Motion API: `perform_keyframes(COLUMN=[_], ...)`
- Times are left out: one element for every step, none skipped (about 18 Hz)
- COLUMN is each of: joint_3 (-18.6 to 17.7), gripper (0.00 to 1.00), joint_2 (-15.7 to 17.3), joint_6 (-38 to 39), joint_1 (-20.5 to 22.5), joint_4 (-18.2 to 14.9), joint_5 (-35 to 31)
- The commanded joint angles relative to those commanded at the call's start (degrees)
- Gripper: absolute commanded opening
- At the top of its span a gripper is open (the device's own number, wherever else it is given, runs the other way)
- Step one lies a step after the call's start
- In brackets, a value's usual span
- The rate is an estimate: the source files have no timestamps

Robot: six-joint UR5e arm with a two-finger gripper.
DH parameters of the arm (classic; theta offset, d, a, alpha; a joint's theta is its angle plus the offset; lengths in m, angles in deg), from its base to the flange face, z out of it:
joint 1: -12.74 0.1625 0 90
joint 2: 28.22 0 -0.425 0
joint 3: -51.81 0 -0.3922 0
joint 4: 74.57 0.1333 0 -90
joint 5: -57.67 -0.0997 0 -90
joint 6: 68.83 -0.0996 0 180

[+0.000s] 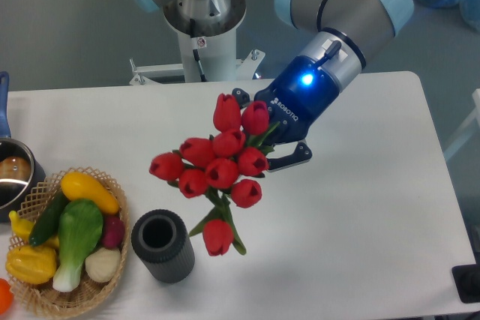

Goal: Insert the flowers into the vase
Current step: 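Lower the tulip stems into the opening of the grey vase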

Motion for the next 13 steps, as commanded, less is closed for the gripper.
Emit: perform_keyframes(joint_3=[0.0, 0.0, 0.0, -0.1, -0.1, -0.2, -0.5, -0.6, -0.8, -0.8, -0.7, -0.7, -0.2], gripper=[0.0, 0.0, 0.0, 0.0, 0.0, 0.0, 0.0, 0.0, 0.0, 0.0, 0.0, 0.0, 0.0], joint_2=[-0.3, -0.4, -0.4, -0.5, -0.5, -0.5, -0.5, -0.5, -0.6, -1.1, -1.5, -1.9, -2.3], joint_6=[0.0, 0.1, 0.2, 0.2, 0.3, 0.5, 0.7, 0.7, 0.6, 0.3, 0.3, 0.2, 0.1], joint_1=[-0.4, -0.6, -1.2, -1.6, -1.7, -1.8, -2.0, -2.8, -3.0, -3.2, -3.3, -3.3, -3.4], joint_4=[0.0, -0.1, -0.2, -0.2, -0.2, -0.3, -0.2, -0.2, -0.1, 0.0, 0.1, 0.1, 0.3], joint_5=[0.5, 0.0, -0.2, -0.2, -0.2, -0.1, 0.4, 0.6, 1.0, 1.9, 3.3, 5.0, 6.1])
